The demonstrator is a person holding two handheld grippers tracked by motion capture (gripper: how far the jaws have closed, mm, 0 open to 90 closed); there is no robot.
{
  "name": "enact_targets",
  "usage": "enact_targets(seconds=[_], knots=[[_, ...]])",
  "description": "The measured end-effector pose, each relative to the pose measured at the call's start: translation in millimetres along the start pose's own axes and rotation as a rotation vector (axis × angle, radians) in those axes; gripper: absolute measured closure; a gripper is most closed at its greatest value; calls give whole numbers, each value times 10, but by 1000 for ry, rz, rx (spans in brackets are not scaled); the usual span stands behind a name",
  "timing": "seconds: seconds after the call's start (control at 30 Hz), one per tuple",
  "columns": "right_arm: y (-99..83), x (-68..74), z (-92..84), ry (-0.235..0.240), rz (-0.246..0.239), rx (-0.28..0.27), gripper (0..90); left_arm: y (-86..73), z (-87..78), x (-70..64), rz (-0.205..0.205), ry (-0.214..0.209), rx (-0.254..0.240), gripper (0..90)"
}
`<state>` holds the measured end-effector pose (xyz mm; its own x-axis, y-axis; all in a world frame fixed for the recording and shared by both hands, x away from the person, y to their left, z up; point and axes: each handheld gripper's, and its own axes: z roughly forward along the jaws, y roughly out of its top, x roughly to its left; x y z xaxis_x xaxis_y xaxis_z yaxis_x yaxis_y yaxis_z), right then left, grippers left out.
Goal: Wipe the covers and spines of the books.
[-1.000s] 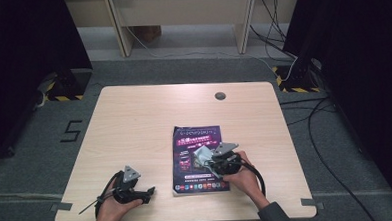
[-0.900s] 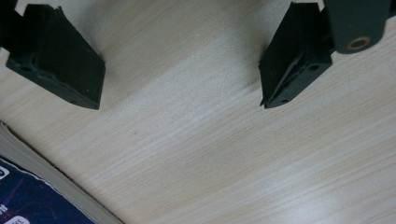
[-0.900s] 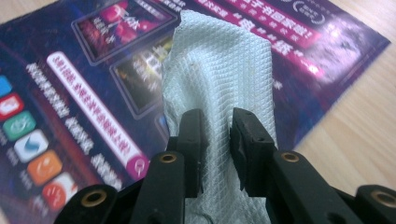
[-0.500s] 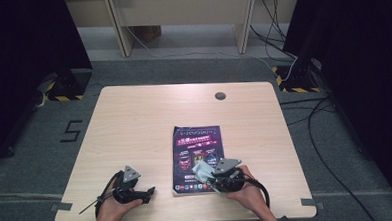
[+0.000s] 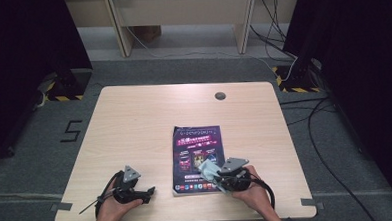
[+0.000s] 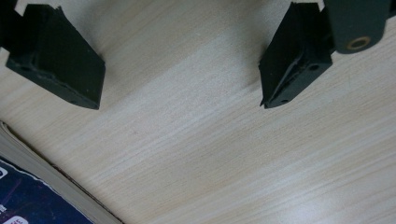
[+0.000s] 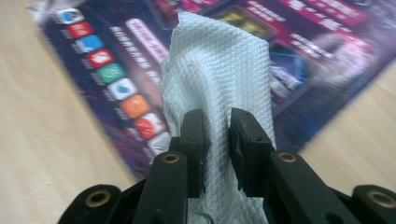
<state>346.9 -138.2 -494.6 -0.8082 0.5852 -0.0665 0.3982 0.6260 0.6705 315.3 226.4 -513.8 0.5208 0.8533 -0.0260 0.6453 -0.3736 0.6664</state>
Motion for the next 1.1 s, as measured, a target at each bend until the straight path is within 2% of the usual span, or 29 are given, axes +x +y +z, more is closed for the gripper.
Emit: enact_targets(seconds=[0.13,0.27,0.43,0.57,0.7,0.87,1.0,1.1], knots=[[-10,-68,-4,-29,12,3,759,2,2,-3,1,0,-1,132],[22,-88,24,-58,-3,8,760,3,6,-5,1,-1,-3,132],[85,-194,90,-92,18,9,764,4,9,-5,2,-2,-5,132],[141,-241,146,-100,16,17,764,8,15,-11,0,-2,-8,131],[214,-378,230,-115,31,11,763,5,14,-11,1,-1,-8,131],[307,-582,333,-145,71,15,763,5,13,-9,3,-1,-8,131],[391,-749,427,-192,110,20,761,5,14,-11,1,-2,-10,131],[419,-858,468,-203,135,16,758,5,13,-9,4,-2,-8,131]])
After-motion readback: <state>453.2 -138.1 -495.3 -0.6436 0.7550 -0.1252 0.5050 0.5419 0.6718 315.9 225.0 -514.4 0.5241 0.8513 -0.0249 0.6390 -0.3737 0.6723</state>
